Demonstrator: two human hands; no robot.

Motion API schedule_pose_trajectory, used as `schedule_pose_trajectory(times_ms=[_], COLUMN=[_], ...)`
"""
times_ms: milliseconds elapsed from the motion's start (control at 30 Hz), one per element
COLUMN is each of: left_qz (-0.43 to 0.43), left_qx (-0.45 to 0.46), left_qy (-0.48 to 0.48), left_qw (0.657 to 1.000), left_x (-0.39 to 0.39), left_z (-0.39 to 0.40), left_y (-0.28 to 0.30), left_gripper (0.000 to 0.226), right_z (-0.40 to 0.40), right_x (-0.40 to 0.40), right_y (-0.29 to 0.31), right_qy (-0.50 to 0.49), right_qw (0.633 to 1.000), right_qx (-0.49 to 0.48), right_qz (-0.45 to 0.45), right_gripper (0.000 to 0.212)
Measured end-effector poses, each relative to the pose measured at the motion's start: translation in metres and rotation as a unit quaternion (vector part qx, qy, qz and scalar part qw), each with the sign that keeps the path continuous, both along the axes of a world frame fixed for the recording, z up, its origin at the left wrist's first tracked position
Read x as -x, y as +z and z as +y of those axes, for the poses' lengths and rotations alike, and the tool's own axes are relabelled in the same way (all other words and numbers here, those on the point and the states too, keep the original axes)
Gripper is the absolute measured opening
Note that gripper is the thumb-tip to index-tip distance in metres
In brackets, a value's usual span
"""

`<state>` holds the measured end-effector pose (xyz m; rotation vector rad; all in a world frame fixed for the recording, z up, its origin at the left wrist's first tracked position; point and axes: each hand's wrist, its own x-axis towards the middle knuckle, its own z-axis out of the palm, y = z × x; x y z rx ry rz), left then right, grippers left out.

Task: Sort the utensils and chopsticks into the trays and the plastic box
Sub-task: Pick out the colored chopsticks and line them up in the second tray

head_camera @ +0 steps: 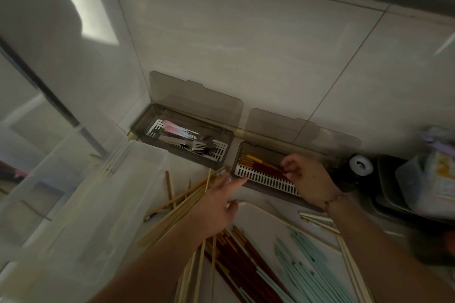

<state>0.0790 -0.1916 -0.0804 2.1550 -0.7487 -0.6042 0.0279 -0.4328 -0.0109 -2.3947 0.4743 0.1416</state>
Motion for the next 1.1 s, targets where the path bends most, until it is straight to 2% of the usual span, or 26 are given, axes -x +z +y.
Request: schedule_pose_trajectory(times_ms=[267, 400, 500, 667, 733, 867, 900, 1000, 1100], left_qz=[0.008, 0.002, 0.0, -0.013, -0.015, -0.022, -0.022, -0.018, -0.025], left_qx=[-0.003, -0.005, -0.002, -0.01, -0.012, 0.004, 0.004, 0.003, 0.005], left_qy=[0.007, 0.0, 0.001, -0.002, -0.004, 0.003, 0.004, 0.003, 0.005], left_qw=[1.0, 1.0, 1.0, 1.0, 1.0, 1.0, 1.0, 1.0, 1.0], left_x=[0.001, 0.001, 0.0, 0.0, 0.0, 0.001, 0.001, 0.001, 0.001], left_z=[-0.001, -0.001, -0.001, -0.001, 0.0, -0.001, -0.001, -0.001, -0.001], left_y=[0.001, 0.0, 0.0, 0.0, -0.001, -0.005, -0.006, -0.007, -0.006], left_gripper=[0.065, 0.065, 0.066, 0.067, 0.068, 0.07, 0.071, 0.072, 0.068], right_z=[-0.004, -0.004, -0.008, -0.015, -0.013, 0.02, 0.034, 0.075, 0.1], right_x=[-0.034, -0.04, -0.044, -0.038, -0.029, 0.02, 0.039, 0.091, 0.12], right_y=[-0.037, -0.042, -0.043, -0.044, -0.035, -0.012, -0.009, -0.023, -0.044], right_qy=[0.089, 0.172, 0.183, 0.124, 0.096, 0.028, 0.03, 0.068, 0.079], right_qw=[0.979, 0.949, 0.934, 0.936, 0.949, 0.962, 0.964, 0.978, 0.981], right_qx=[0.143, 0.23, 0.282, 0.294, 0.285, 0.239, 0.225, 0.196, 0.156], right_qz=[0.115, 0.127, 0.122, 0.147, 0.096, -0.129, -0.135, -0.025, 0.086], right_gripper=[0.022, 0.016, 0.002, 0.025, 0.028, 0.021, 0.02, 0.015, 0.023])
